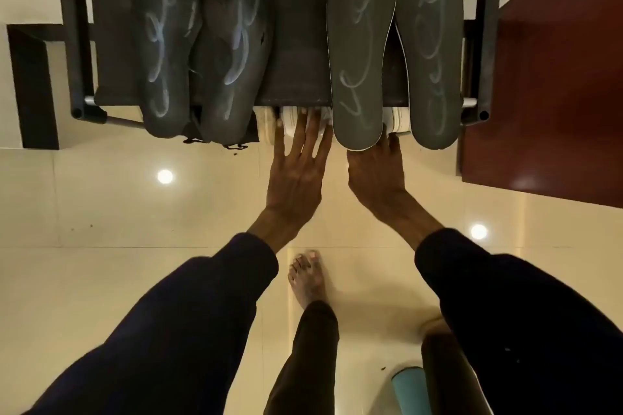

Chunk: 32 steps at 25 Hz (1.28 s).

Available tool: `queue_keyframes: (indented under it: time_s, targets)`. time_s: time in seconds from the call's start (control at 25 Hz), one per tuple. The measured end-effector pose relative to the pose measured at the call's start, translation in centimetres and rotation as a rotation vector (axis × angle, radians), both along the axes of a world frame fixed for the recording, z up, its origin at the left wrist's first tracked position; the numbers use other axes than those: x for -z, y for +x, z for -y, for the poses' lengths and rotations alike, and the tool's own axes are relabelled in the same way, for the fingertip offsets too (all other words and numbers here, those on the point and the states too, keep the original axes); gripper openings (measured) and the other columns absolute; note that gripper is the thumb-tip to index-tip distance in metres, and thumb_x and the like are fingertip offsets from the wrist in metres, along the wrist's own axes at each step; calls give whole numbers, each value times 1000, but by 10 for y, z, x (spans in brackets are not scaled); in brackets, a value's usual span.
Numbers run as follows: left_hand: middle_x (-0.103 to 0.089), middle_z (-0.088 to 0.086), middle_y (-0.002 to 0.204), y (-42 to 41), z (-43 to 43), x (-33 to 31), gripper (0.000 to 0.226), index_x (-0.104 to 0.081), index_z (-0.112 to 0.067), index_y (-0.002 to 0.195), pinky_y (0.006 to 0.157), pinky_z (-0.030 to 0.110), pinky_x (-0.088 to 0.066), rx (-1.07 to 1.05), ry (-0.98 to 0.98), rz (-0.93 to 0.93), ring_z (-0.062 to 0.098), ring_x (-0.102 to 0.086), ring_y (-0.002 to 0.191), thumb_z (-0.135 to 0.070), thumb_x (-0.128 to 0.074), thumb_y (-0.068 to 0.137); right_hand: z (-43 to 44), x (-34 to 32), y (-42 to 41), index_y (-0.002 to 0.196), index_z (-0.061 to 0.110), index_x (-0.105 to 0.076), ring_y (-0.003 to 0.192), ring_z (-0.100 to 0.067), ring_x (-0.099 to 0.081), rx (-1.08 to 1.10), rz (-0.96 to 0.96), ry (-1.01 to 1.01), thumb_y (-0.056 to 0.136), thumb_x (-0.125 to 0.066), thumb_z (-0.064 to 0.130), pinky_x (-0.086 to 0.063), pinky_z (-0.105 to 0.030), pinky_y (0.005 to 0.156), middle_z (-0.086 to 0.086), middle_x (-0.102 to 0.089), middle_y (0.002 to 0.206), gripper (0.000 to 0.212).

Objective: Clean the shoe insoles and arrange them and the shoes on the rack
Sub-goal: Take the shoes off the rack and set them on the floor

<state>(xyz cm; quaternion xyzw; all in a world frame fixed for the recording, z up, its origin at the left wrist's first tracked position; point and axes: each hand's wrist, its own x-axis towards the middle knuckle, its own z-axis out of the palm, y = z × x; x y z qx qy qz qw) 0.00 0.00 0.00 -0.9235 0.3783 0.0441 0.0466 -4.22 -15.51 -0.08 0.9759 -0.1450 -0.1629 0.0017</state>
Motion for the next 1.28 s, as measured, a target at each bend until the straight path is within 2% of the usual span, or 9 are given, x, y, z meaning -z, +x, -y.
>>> queue_keyframes:
  time_s: [0.16,0.32,0.4,0.48,0.56,0.68,0.88,1.08,1.28]
  targets:
    - [-41,21,157,18,26,12,79,-19,-12,157,114,56,-40,46,-26,149,40,-41,145,-5,-50,84,8,10,13,151,12,-31,137,-36,-43,58,91,39,98,-59,26,-38,-46,112,-17,-43,150,61]
    - [-61,14,138,28,45,24,68,-55,-15,143,102,49,-50,-72,-27,228,36,-58,128,-22,-75,78,23,27,12,134,8,-54,107,-30,-66,171,219,88,66,-91,20,-57,-27,82,-22,-65,121,78]
    - [-61,17,138,25,47,27,57,-56,-14,142,101,51,-50,-105,-41,270,39,-58,128,-18,-65,86,33,23,10,143,-5,-38,122,-19,-56,250,430,282,94,-61,-3,-47,-7,83,-32,-46,142,54]
    - [-58,22,136,18,48,25,47,-52,-10,140,98,54,-52,-184,-169,272,43,-58,124,-9,-52,93,33,20,4,150,-1,-31,121,8,-52,363,394,552,105,-42,5,-40,0,87,-20,-35,155,47]
    - [-51,26,134,6,48,23,39,-52,-4,134,96,56,-53,-260,-326,177,45,-54,121,-1,-49,96,49,19,-9,146,9,-44,121,-3,-59,282,377,393,100,-57,25,-46,-15,100,-13,-47,150,51]
    - [-50,27,132,-26,48,13,35,-60,-3,130,97,50,-52,-336,-419,44,41,-49,122,4,-56,95,54,17,-22,124,-4,-62,110,-46,-63,143,521,257,87,-59,-10,-50,-46,98,-27,-65,119,37]
    - [-44,24,138,-59,45,3,32,-58,-9,127,85,45,-62,-535,-537,-186,37,-50,126,-2,-64,96,30,9,-57,134,-2,-49,101,-30,-65,330,514,511,93,-68,8,-55,-32,90,-20,-60,123,46]
    - [-44,26,148,-60,37,11,43,-56,-13,138,82,44,-61,-541,-389,-222,41,-64,114,-26,-68,99,27,9,-58,130,12,-53,88,-30,-68,309,361,254,93,-67,35,-58,-38,73,-15,-63,112,46]
    - [-75,17,112,-71,43,-10,32,-71,-4,120,84,42,-58,-540,-389,-281,38,-73,91,-27,-70,97,30,-1,-68,105,7,-68,80,-34,-70,312,324,387,92,-70,26,-57,-39,75,-15,-70,93,23]
